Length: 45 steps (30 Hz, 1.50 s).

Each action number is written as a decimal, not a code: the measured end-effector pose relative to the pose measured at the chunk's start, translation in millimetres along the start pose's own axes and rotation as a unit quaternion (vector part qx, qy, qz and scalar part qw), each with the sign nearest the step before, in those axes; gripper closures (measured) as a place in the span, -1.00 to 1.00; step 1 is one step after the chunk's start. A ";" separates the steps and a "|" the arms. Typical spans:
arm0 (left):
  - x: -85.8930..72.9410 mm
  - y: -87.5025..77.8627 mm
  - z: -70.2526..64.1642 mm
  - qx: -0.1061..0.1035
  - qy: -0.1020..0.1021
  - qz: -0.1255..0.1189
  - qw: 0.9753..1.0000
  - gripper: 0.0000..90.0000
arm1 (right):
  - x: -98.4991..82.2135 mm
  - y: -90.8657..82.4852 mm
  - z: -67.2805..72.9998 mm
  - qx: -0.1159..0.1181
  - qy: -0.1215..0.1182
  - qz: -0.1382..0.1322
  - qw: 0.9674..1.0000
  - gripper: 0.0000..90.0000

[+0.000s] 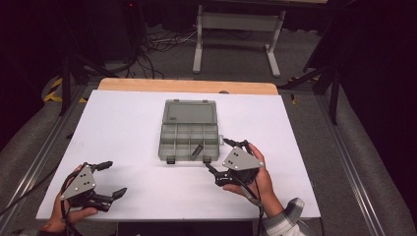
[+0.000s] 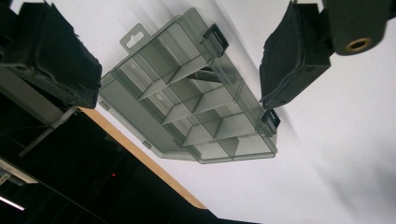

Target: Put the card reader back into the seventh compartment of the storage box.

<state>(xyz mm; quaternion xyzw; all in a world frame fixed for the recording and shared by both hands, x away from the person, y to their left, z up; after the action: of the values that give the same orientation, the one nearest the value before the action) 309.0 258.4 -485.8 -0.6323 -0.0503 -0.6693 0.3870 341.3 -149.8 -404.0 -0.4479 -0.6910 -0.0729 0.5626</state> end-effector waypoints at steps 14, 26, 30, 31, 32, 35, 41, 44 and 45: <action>0.2 -0.5 -0.2 0.000 0.003 0.001 1.000 -0.86 | -10.1 -8.5 2.5 0.000 -0.002 0.005 1.000 -0.68; 0.3 -0.4 -0.6 0.000 0.005 0.002 1.000 -0.86 | -20.8 -18.1 1.0 -0.008 0.001 0.006 1.000 -0.68; 0.2 -0.1 -0.8 0.000 0.005 0.001 1.000 -0.86 | -25.3 -19.6 1.1 -0.009 0.000 0.010 1.000 -0.68; 0.2 -0.2 -0.8 0.001 0.005 0.002 1.000 -0.86 | -26.5 -20.0 1.1 -0.011 -0.002 0.012 1.000 -0.68; 0.3 -0.3 -0.8 0.002 0.005 0.001 1.000 -0.87 | -27.7 -20.6 0.9 -0.013 -0.001 0.013 1.000 -0.68; 0.3 -0.4 -0.8 0.001 0.005 0.000 1.000 -0.87 | -31.1 -22.8 0.2 -0.014 0.002 0.013 1.000 -0.68; 0.4 -0.1 -1.2 0.002 0.006 0.001 1.000 -0.87 | -40.6 -25.2 1.0 -0.016 -0.001 0.024 1.000 -0.68; 0.3 0.6 -1.8 0.001 0.007 0.003 1.000 -0.87 | -46.3 -26.3 0.0 -0.018 0.007 0.025 0.999 -0.68; 0.3 0.9 -2.1 0.001 0.008 0.004 1.000 -0.87 | -48.4 -26.5 -0.2 -0.018 0.010 0.026 0.999 -0.68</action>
<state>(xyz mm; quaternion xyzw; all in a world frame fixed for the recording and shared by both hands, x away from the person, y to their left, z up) 307.8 256.4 -486.4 -0.6266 -0.0451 -0.6728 0.3907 321.1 -191.5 -434.1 -0.4748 -0.6725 -0.0752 0.5627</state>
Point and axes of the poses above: each handheld gripper's, and its own axes: y roughly forward along the jaws, x roughly out of its top, z roughly to its left, the point moved 2 cm from there along y, roughly forward along the jaws, and after that the axes turned 3 degrees about y, right-handed, at the moved point
